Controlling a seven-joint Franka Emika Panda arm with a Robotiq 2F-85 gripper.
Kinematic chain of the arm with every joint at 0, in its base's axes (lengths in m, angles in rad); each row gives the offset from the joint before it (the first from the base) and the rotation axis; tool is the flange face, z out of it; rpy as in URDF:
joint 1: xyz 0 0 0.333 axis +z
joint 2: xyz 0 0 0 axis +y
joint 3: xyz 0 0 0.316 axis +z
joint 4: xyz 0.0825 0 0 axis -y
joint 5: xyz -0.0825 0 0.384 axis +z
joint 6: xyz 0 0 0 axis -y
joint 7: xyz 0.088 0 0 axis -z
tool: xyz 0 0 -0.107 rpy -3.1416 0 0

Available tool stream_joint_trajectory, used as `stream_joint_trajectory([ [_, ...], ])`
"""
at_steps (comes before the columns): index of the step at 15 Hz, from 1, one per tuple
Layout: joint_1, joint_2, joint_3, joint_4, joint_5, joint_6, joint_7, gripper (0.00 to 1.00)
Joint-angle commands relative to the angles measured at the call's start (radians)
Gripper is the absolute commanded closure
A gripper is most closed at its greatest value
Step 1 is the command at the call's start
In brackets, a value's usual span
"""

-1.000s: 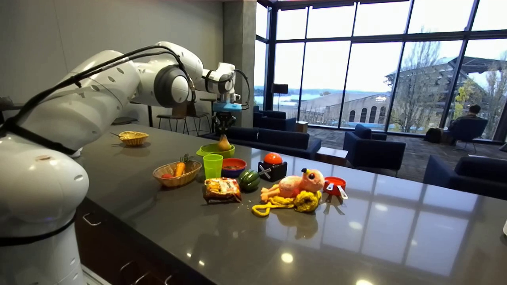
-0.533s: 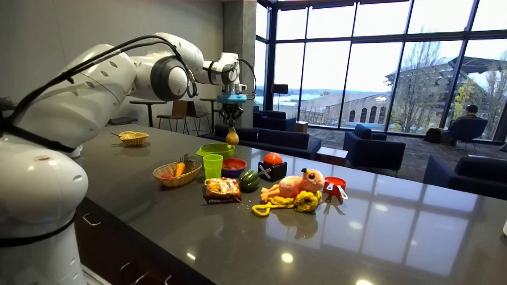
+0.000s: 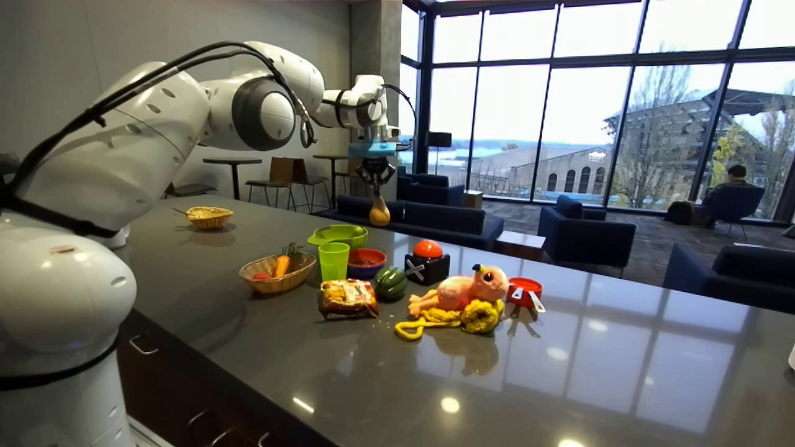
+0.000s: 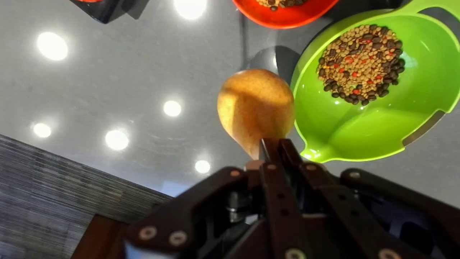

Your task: Remove the pear from the green bowl and put it on the right side of the counter

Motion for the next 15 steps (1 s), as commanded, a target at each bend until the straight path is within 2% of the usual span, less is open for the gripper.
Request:
stream_joint_trajectory([
  [1,-0.001,-0.077,-0.026,-0.112,-0.010,0.022,0.069,0.98],
  [15,-0.036,-0.182,-0.130,-0.273,-0.007,0.084,0.231,0.98],
])
